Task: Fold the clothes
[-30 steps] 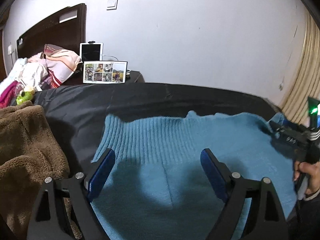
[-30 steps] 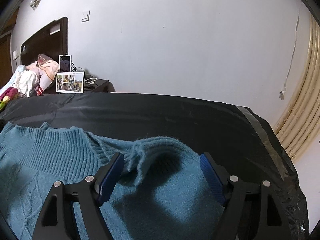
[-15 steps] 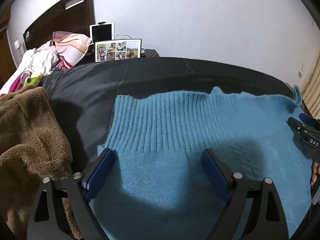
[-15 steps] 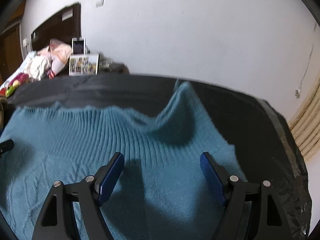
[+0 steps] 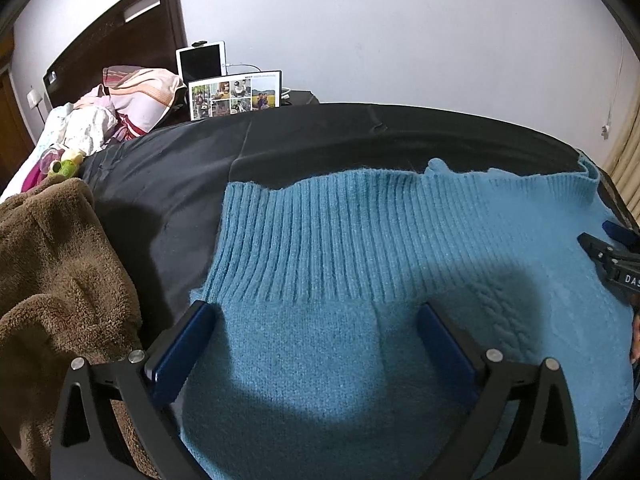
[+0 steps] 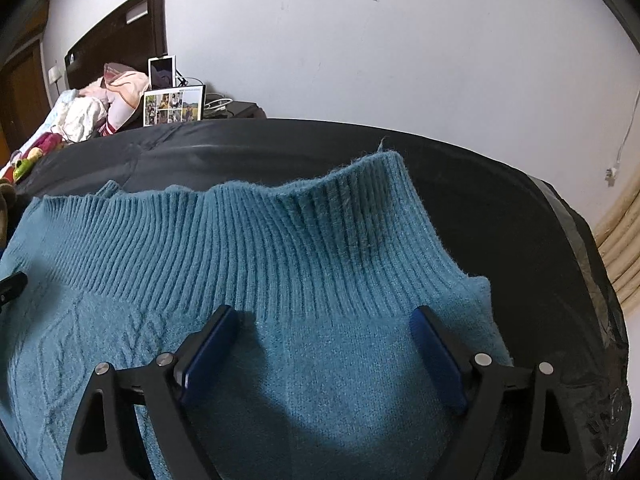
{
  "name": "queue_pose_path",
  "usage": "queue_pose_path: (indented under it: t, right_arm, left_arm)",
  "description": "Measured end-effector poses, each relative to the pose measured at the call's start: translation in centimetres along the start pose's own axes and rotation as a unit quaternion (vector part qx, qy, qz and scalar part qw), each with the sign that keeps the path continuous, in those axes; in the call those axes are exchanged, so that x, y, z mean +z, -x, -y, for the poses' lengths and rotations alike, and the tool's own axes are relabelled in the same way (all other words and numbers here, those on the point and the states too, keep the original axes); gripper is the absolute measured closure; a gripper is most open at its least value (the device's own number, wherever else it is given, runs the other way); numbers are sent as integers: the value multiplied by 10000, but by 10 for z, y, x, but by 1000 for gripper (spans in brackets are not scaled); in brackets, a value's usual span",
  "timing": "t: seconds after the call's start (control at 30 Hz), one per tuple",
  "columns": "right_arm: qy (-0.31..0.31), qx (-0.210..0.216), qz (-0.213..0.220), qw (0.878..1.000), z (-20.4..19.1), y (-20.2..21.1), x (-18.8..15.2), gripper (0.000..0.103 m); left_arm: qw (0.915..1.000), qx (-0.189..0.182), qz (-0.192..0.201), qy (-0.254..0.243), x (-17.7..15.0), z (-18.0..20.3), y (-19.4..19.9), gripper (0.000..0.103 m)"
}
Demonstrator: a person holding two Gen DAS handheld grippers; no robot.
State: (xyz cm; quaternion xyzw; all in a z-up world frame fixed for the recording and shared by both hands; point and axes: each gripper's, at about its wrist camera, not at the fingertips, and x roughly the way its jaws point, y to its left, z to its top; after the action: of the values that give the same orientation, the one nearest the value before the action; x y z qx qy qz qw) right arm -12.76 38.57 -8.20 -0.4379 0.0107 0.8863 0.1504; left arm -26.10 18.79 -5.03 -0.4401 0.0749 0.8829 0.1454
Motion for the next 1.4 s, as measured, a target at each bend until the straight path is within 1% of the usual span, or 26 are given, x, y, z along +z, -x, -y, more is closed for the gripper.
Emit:
queue_pose_path:
  t: [0.37, 0.6, 0.83, 1.2, 1.4]
  right_arm:
    - [112, 171, 58, 9998, 7, 2, -4, 12]
    - [111, 142, 68, 9998, 7, 2, -3, 12]
    - [52, 201, 93, 9997, 11, 4, -5, 12]
    - [155, -36, 116, 9998, 5, 7, -6, 11]
    - [136, -82, 75, 9998, 4, 4, -4, 11]
  left_arm:
    - [10000, 14, 21, -11, -2, 0, 3, 1]
    - [10000, -31, 42, 24, -4, -1, 5, 1]
    - [9999, 122, 52, -40, -6, 4, 5, 1]
    - [10000, 52, 54, 2, -5, 1, 3, 1]
    - [10000, 52, 54, 2, -5, 1, 3, 1]
